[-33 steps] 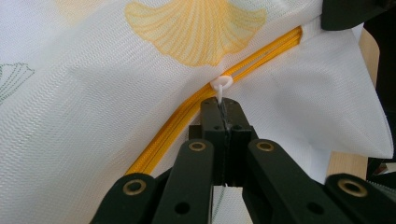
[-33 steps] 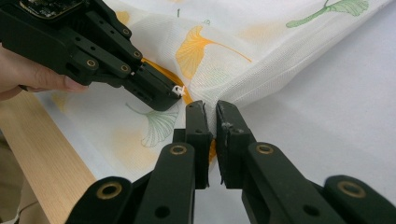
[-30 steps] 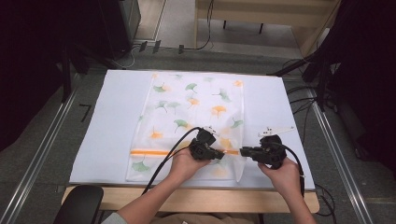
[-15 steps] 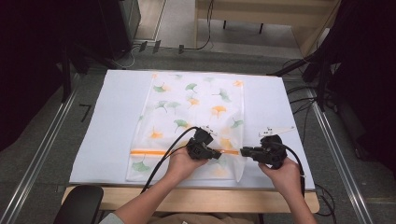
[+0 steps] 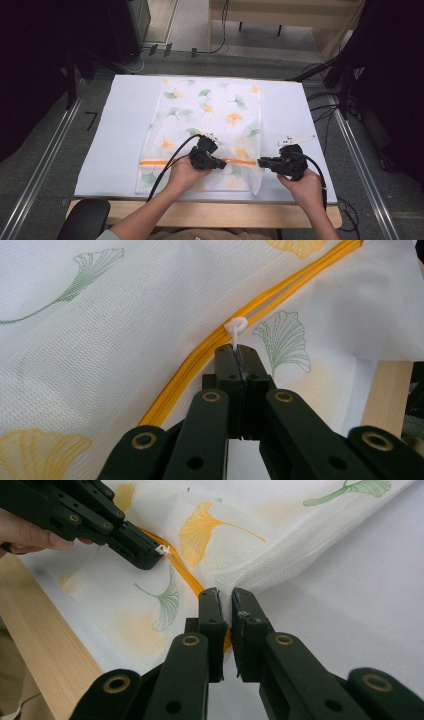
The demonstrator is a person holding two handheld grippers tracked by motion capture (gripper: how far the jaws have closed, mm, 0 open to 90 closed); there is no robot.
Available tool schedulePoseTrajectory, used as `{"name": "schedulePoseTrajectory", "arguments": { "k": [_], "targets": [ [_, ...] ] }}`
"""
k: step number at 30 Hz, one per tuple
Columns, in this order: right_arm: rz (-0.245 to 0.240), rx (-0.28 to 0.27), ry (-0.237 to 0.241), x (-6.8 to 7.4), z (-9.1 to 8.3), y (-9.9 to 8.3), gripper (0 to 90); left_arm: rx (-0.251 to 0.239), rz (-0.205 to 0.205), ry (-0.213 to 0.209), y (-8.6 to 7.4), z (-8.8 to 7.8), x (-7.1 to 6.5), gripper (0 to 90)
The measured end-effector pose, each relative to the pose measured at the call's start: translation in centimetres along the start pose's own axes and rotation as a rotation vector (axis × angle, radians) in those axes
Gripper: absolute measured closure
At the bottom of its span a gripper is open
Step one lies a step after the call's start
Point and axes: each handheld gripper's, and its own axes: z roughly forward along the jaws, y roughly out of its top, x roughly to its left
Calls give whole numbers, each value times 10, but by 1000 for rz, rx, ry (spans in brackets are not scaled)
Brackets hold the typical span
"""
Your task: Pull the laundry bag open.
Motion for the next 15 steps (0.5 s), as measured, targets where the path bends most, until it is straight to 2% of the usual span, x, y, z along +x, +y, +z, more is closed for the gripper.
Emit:
{"name": "schedulePoseTrajectory", "arguments": {
  "k": [15],
  "targets": [
    [1,7,0,-1,0,0,862,8,-12,4,-2,-3,2,900]
  ]
}}
